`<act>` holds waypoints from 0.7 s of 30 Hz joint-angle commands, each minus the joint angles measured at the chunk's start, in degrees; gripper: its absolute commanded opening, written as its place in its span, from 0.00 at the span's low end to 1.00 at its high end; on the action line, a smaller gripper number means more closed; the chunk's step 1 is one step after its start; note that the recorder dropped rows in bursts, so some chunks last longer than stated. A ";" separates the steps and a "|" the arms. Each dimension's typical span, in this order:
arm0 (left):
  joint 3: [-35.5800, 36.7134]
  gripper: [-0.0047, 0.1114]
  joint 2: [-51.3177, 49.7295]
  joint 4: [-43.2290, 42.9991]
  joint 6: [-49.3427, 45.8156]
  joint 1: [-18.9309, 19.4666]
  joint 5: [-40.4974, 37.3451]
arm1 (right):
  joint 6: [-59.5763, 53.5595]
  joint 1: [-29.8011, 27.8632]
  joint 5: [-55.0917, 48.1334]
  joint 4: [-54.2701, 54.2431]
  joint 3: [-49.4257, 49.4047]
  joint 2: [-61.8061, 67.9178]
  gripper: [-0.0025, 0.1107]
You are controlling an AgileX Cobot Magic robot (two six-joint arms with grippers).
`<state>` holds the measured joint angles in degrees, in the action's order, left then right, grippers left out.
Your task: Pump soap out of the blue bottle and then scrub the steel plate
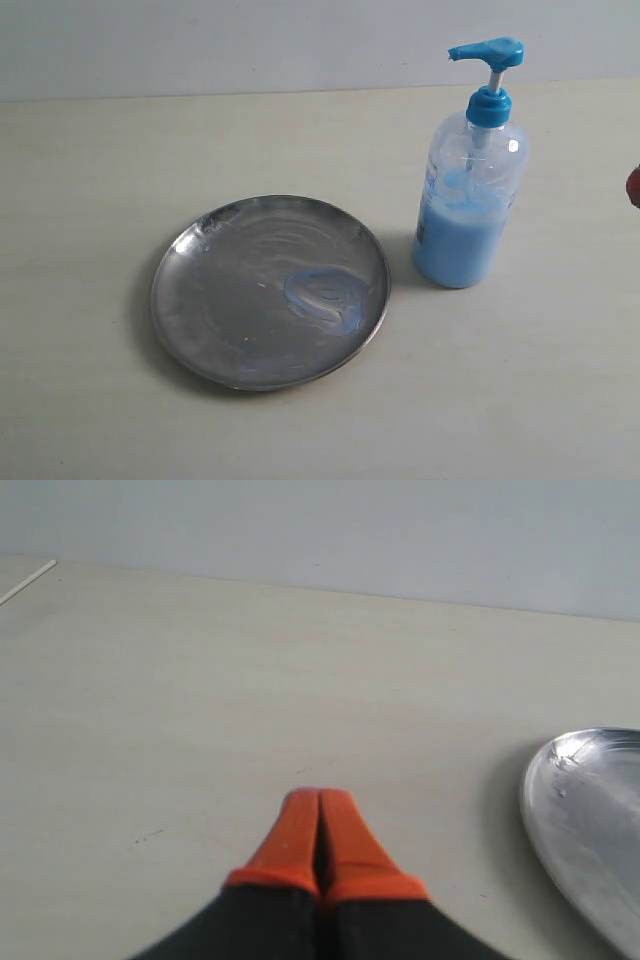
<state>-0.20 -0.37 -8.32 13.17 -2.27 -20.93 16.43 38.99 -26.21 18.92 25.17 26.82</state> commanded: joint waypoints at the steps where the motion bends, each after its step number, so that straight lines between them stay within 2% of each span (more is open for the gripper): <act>1: 0.20 0.04 0.37 -0.34 0.53 0.18 0.47 | 1.58 -0.55 9.60 -0.36 -5.02 -0.63 0.02; 5: 0.20 0.04 0.37 -0.34 0.53 0.18 0.47 | -2.30 -7.07 9.75 -8.79 -8.13 -5.13 0.02; 17: 0.20 0.04 0.37 -0.44 0.53 0.18 0.47 | -2.53 -28.77 9.12 -8.81 -17.50 -22.23 0.02; 21: 0.20 0.04 0.37 -0.44 0.53 0.18 0.47 | -3.24 -32.37 8.82 -9.26 -21.40 -25.74 0.02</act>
<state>-0.20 -0.37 -8.43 13.17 -2.27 -20.93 13.97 7.96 -17.37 10.04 5.42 2.59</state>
